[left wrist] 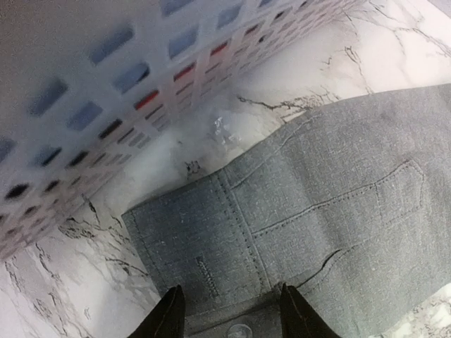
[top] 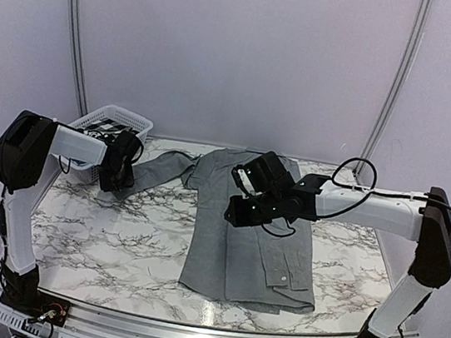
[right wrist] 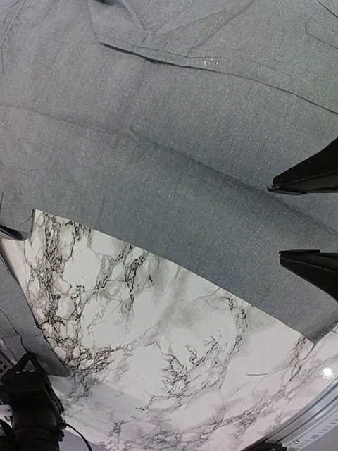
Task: Fold and stack the long sleeve shirts
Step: Pick up the sleeve from the center of the board.
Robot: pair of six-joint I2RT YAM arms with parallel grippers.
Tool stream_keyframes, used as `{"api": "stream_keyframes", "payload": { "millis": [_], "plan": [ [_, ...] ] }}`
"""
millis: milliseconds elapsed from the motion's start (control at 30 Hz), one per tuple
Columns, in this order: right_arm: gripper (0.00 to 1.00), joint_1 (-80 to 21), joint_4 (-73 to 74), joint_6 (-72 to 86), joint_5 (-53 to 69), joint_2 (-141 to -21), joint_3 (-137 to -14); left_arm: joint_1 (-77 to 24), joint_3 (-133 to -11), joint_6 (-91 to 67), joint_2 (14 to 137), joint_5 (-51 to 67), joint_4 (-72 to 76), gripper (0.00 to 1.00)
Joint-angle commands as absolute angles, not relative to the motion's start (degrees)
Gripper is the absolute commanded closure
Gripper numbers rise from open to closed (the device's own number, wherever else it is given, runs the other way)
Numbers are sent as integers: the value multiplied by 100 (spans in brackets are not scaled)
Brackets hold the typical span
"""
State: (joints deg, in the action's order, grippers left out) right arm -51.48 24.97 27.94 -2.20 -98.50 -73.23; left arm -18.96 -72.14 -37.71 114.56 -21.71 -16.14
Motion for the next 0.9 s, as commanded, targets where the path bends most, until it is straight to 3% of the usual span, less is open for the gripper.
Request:
{"api": "stream_keyframes", "payload": {
  "millis": [0, 500, 700, 867],
  "plan": [
    [76, -5181, 2566, 2720, -383, -9938, -7434, -2088, -6878, -3939, 11243, -2252, -1827, 53],
    [76, -5188, 2613, 2647, -475, -9963, -7429, -2358, -6468, -4155, 11066, -2375, -1711, 52],
    [76, -5197, 2702, 2610, -699, -9923, -7441, -2427, -6510, -4172, 11382, -2409, -1714, 67],
    [76, -5203, 2703, 2611, -702, -9923, -7447, -2478, -6511, -4188, 11412, -2487, -1707, 91]
  ]
}}
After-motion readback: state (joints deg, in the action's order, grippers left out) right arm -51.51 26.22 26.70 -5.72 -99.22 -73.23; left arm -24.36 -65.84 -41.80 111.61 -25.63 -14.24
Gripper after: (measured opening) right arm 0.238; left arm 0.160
